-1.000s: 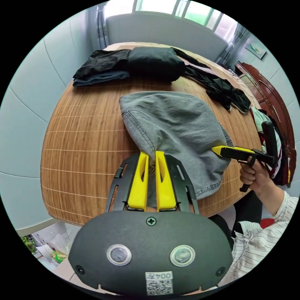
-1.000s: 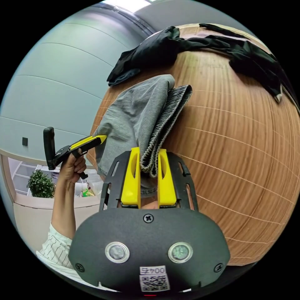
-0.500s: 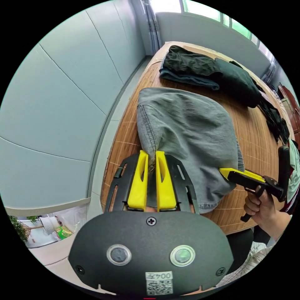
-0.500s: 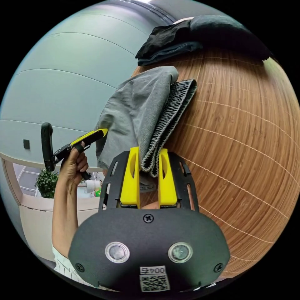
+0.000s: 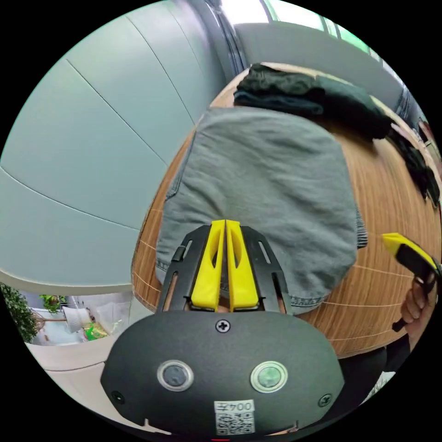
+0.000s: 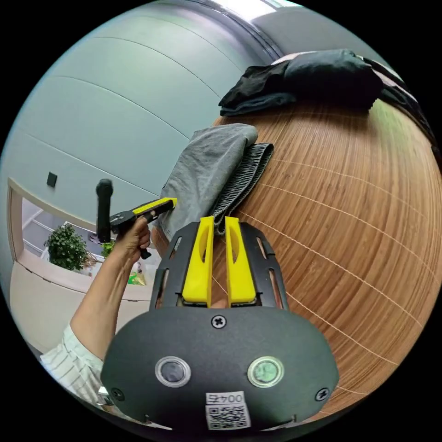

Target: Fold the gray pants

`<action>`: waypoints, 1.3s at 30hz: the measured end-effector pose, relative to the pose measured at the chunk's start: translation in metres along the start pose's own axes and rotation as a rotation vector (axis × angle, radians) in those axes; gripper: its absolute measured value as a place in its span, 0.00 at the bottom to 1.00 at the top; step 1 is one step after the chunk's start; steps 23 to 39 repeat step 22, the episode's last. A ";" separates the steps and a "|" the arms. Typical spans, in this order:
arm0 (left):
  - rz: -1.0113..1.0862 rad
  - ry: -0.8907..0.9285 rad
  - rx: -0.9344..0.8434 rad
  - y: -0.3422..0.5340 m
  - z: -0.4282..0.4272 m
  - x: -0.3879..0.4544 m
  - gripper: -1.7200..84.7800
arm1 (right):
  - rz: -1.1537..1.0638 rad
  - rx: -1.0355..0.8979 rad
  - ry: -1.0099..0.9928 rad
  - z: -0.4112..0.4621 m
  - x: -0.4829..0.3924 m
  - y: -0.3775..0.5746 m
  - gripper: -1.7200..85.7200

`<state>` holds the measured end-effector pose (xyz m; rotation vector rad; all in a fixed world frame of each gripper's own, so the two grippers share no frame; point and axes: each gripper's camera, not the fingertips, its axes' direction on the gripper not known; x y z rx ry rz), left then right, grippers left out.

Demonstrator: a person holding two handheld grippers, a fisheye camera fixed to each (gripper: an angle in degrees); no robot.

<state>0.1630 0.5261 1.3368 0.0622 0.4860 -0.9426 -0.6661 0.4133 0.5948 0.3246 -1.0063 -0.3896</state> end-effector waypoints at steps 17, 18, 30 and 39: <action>0.366 0.473 0.209 0.138 -0.154 0.271 0.03 | -0.062 0.011 0.840 -0.238 0.082 0.241 0.01; 0.388 0.451 0.185 0.146 -0.153 0.296 0.03 | -0.046 -0.005 0.865 -0.242 0.087 0.246 0.01; 0.407 0.449 0.100 0.159 -0.145 0.343 0.03 | -0.007 -0.103 0.941 -0.252 0.115 0.270 0.01; 0.407 0.449 0.100 0.159 -0.145 0.343 0.03 | -0.007 -0.103 0.941 -0.252 0.115 0.270 0.01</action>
